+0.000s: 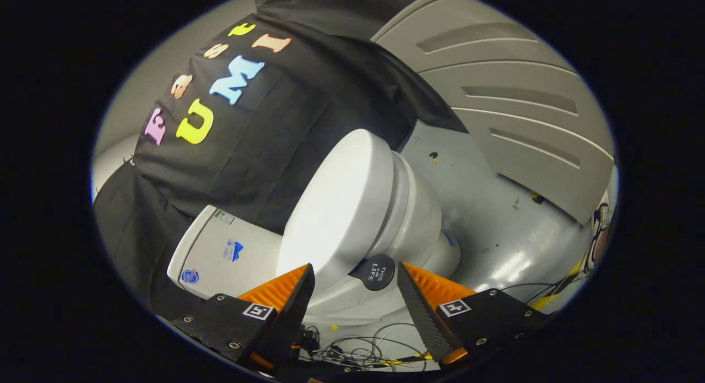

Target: Open the toilet lid.

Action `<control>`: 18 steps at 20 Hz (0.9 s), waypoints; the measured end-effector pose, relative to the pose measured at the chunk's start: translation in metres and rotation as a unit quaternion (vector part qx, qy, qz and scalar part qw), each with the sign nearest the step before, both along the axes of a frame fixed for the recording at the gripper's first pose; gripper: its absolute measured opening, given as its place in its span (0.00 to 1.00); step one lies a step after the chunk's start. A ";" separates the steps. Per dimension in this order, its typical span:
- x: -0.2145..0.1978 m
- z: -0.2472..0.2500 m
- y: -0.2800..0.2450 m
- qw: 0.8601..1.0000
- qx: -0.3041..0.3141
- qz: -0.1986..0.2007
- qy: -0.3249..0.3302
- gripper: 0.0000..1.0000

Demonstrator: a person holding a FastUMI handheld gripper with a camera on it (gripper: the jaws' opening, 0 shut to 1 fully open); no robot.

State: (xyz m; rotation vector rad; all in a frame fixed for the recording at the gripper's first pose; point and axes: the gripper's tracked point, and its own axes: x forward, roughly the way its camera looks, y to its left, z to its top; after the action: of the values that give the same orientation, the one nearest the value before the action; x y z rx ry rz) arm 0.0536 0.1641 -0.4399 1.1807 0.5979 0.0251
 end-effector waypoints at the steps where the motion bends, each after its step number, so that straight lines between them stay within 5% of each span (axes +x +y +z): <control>1: -0.001 -0.003 -0.002 1.000 0.023 -0.010 0.004 0.91; 6: 0.001 -0.025 0.000 0.995 0.091 -0.040 0.019 0.80; 12: 0.020 -0.032 0.017 0.989 0.136 -0.051 0.026 0.54; 18: 0.015 -0.035 0.017 0.986 0.155 -0.059 0.025 0.13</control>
State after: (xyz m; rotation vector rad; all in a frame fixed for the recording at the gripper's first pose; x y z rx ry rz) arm 0.0682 0.1810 -0.4753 1.5214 0.5801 -0.0116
